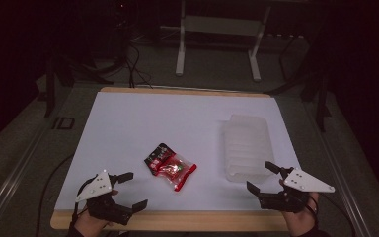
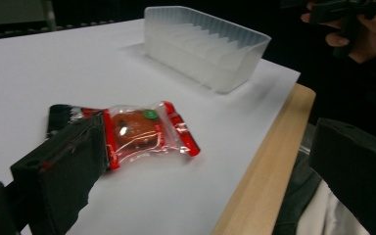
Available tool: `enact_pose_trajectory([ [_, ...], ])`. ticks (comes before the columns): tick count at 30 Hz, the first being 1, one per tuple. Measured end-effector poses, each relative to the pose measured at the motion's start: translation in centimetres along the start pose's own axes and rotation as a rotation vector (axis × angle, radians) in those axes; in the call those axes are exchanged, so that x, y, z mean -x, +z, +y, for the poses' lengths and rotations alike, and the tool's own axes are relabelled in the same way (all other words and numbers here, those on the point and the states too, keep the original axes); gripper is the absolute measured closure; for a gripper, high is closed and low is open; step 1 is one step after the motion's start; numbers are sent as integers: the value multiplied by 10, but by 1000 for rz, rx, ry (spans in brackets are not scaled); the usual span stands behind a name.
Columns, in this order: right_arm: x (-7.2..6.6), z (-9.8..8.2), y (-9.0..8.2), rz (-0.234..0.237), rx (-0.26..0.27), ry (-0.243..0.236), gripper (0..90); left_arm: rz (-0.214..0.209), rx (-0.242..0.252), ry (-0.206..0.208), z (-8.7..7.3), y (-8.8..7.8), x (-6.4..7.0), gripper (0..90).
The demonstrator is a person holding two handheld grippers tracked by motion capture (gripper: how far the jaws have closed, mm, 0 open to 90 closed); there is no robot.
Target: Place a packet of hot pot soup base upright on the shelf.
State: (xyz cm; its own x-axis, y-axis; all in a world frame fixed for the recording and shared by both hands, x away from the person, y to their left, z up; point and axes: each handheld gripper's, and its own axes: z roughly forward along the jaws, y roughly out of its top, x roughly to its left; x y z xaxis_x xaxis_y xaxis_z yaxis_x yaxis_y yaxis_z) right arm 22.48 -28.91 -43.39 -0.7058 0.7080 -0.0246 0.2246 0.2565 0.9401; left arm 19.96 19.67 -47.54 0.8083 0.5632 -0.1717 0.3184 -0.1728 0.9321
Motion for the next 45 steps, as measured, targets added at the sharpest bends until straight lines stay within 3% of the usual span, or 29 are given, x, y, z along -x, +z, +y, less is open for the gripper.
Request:
enact_pose_trajectory([
  [5,-1,0,0,-5,12,9,106,-27,20,-19,5,-4,3,11],
  [7,-3,2,0,0,18,12,106,-20,0,-5,7,-4,5,12],
  [8,-6,3,0,-6,29,-11,106,-19,-39,3,8,-2,6,12],
  [9,-7,3,0,1,31,-19,106,-19,-39,3,8,-2,6,12],
  [10,-9,3,0,0,29,-24,106,-28,-72,5,9,2,6,12],
  [17,-16,5,1,12,24,-74,106,-30,-75,-20,23,13,7,12],
  [22,-18,6,1,21,21,-74,101,-25,-79,-47,32,18,2,13],
  [29,-20,6,2,20,15,-72,101,33,-93,-52,43,29,-11,13],
  [38,-20,6,2,28,20,-83,101,82,-127,-128,46,39,-34,36],
  [41,-21,6,3,33,14,-85,101,105,-156,-157,45,41,-41,38],
  [42,-21,6,3,34,14,-87,102,130,-155,-164,45,41,-43,37],
  [44,-21,6,3,36,11,-89,101,131,-166,-191,43,42,-49,37],
  [45,-22,6,3,37,11,-88,102,154,-168,-196,42,43,-51,38],
])
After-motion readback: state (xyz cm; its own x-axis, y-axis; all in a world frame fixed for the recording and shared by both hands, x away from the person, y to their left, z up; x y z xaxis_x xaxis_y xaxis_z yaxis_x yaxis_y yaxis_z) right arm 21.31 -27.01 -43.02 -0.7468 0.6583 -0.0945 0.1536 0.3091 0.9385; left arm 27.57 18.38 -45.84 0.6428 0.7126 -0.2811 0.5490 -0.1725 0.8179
